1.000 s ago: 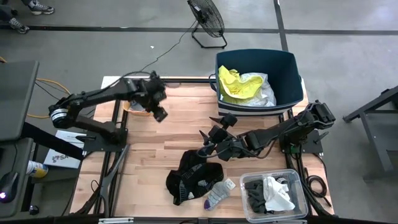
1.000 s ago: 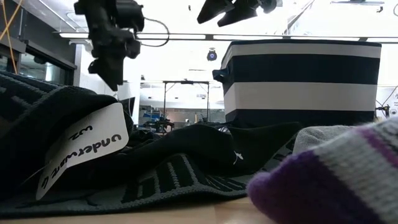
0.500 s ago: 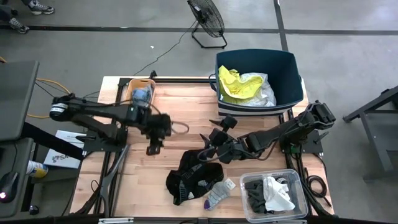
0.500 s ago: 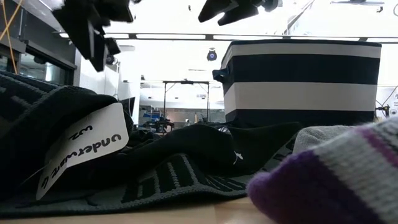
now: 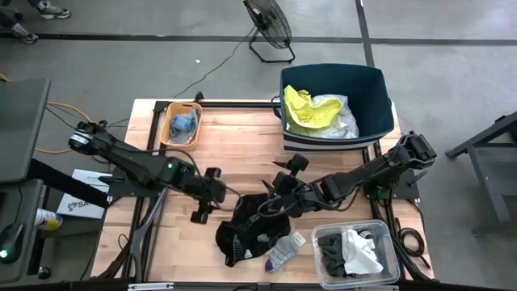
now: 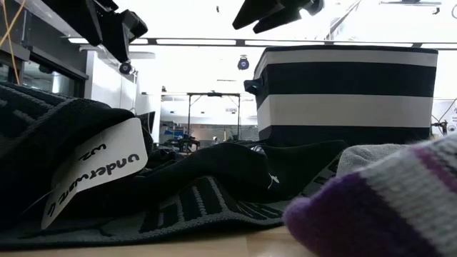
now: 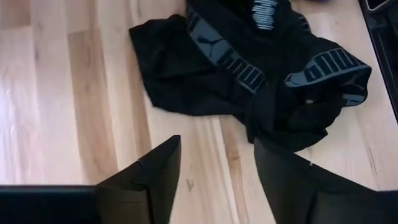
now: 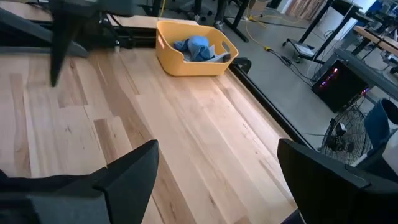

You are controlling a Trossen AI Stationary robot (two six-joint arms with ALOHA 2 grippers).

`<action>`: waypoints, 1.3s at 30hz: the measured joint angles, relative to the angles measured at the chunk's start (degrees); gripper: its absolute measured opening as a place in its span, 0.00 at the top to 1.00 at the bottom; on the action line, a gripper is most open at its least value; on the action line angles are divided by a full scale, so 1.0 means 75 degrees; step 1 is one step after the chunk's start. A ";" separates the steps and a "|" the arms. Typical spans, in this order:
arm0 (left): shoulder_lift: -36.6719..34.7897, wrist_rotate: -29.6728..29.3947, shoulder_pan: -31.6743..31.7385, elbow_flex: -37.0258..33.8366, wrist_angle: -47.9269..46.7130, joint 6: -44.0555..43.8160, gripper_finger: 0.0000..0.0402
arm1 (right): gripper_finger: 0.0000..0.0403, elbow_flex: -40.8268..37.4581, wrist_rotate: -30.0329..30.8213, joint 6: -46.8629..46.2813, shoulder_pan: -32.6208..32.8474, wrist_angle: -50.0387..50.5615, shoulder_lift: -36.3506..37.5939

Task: Pick & Place Cloths
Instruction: Put the black boxers into the transparent bin

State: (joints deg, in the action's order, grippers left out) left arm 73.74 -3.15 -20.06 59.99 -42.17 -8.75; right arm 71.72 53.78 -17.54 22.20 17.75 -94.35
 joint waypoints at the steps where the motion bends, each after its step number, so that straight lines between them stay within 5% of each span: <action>1: 0.0109 -0.0013 -0.0111 0.0000 0.0107 0.0006 0.48 | 0.20 0.0000 0.0002 -0.0082 0.0000 0.0065 0.0000; 11: 0.1447 -0.0060 -0.0906 0.0000 0.0946 0.1424 0.24 | 0.20 0.0000 -0.0004 -0.0507 -0.0006 0.0392 0.0000; 20: 0.2019 -0.0074 -0.0874 -0.0003 0.1817 0.2135 0.23 | 0.20 0.0000 -0.0031 -0.0531 -0.0006 0.0416 0.0000; 32: 0.3023 0.1758 -0.0309 -0.0002 0.3047 0.2642 0.23 | 0.20 -0.0002 -0.0047 -0.0661 -0.0006 0.0476 0.0000; 39: 0.3082 0.1922 0.0008 0.0000 0.3143 0.3315 0.23 | 0.20 0.0000 -0.0099 -0.0693 -0.0006 0.0537 0.0000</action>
State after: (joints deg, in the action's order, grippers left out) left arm 96.86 11.27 -20.00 59.99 -18.60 16.11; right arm 71.72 53.04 -22.74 22.15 21.78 -94.35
